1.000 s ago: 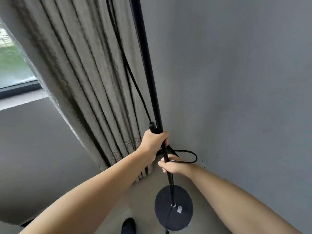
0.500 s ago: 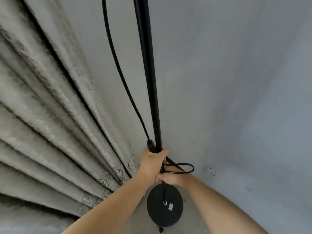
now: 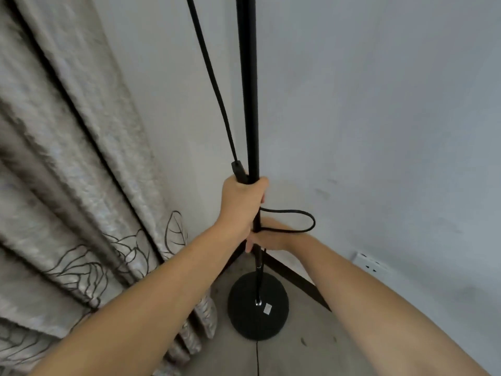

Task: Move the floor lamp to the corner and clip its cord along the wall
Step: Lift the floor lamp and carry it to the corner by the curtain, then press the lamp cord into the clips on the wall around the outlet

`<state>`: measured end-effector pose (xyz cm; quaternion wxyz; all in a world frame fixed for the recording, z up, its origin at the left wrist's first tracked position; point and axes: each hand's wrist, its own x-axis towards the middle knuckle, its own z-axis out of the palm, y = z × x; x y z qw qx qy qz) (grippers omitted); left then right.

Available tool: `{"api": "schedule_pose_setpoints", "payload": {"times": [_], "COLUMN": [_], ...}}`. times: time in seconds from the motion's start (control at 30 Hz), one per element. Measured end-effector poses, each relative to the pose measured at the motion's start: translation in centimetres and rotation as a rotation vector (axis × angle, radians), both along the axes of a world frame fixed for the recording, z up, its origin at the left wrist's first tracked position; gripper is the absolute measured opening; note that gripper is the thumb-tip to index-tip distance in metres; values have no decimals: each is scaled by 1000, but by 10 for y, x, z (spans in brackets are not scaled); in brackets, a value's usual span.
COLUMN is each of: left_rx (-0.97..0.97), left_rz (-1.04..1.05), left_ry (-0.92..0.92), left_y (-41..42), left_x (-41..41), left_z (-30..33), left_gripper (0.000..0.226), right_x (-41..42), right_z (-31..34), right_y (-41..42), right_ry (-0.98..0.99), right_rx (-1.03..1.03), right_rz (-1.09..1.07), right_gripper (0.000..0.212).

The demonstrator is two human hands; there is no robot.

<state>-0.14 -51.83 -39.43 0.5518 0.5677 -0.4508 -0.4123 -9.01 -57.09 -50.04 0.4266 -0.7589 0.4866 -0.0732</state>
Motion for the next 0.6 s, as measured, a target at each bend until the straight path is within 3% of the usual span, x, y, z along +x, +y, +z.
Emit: {"api": "schedule_pose_setpoints", "payload": {"times": [0.3, 0.43, 0.5, 0.6], "left_rx": [-323, -492, -574, -764], "left_rz": [-16, 35, 98, 282], "left_ry": [51, 8, 2, -108], "left_y": [-45, -47, -44, -36], "left_x": [-6, -12, -16, -19], "left_z": [-30, -54, -65, -79], "left_gripper": [12, 8, 14, 14], "right_x": [-5, -21, -39, -79], "right_z": [-28, -46, -50, -49], "right_y": [-15, -2, 9, 26], "right_ry": [-269, -258, -394, -434], "right_rx": [-210, -390, -335, -212], "right_rz": [-250, -360, -415, -394], "right_gripper": [29, 29, 19, 30]}}
